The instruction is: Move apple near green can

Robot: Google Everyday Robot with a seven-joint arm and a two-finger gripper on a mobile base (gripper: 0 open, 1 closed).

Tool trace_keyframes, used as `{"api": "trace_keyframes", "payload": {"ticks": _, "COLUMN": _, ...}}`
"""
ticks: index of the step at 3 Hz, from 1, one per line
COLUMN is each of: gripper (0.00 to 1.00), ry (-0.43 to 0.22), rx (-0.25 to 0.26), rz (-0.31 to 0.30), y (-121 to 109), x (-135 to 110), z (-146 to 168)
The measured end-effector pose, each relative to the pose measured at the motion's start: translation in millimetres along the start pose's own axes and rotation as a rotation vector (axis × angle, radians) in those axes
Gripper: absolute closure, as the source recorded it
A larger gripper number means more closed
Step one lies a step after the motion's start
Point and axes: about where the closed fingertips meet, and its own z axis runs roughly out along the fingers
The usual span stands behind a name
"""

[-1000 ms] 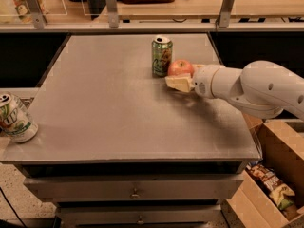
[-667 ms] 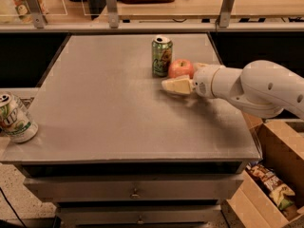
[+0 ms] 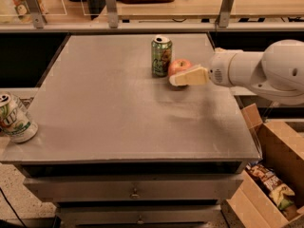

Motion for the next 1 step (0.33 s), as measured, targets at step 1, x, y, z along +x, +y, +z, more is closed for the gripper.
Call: {"api": "trace_keyframes", "payload": {"ticks": 1, "gripper": 0.00, "ry": 0.001, "rx": 0.006, "rz": -0.001, "y": -2.1, "x": -1.0, "z": -3.4}}
